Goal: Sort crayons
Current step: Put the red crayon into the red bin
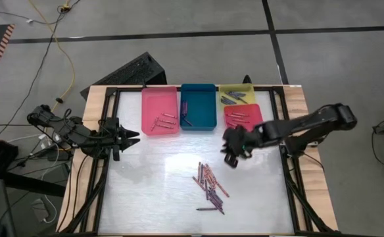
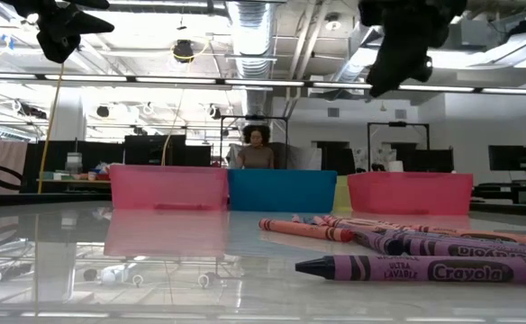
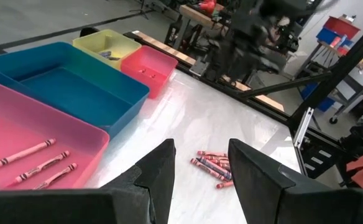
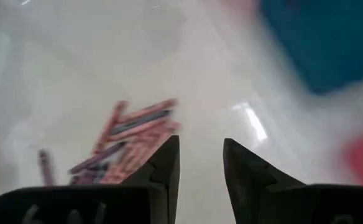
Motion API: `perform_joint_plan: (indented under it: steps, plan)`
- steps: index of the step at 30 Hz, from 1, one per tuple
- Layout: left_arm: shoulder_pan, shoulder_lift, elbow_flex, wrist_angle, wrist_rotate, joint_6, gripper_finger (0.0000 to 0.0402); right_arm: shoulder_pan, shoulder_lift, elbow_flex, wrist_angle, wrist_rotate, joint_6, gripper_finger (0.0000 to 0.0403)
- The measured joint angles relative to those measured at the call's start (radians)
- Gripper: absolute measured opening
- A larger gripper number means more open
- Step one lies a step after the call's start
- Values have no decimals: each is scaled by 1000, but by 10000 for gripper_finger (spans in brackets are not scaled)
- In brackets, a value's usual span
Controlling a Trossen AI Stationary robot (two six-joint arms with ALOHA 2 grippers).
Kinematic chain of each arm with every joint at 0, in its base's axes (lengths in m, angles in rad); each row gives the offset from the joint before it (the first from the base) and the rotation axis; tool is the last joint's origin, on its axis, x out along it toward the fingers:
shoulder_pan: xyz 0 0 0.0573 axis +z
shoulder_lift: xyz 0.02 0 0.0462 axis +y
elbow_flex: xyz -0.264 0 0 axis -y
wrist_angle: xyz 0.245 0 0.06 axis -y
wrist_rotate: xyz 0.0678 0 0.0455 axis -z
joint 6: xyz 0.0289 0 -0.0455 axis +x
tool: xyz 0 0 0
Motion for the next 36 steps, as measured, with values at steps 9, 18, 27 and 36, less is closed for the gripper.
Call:
perform_joint_plan:
  steps: [9, 18, 27, 36]
  plan:
    - [0, 0, 0, -3, -2, 0, 139, 183, 288, 0, 381, 5, 49, 118]
    - [0, 0, 0, -3, -2, -7, 139, 252, 473, 0, 466, -7, 181, 118]
    - [0, 0, 0, -3, -3, -7, 139, 290, 422, 0, 274, -43, 344, 118]
    - [0, 0, 0, -3, -3, -7, 139, 321, 424, 0, 136, -43, 438, 118]
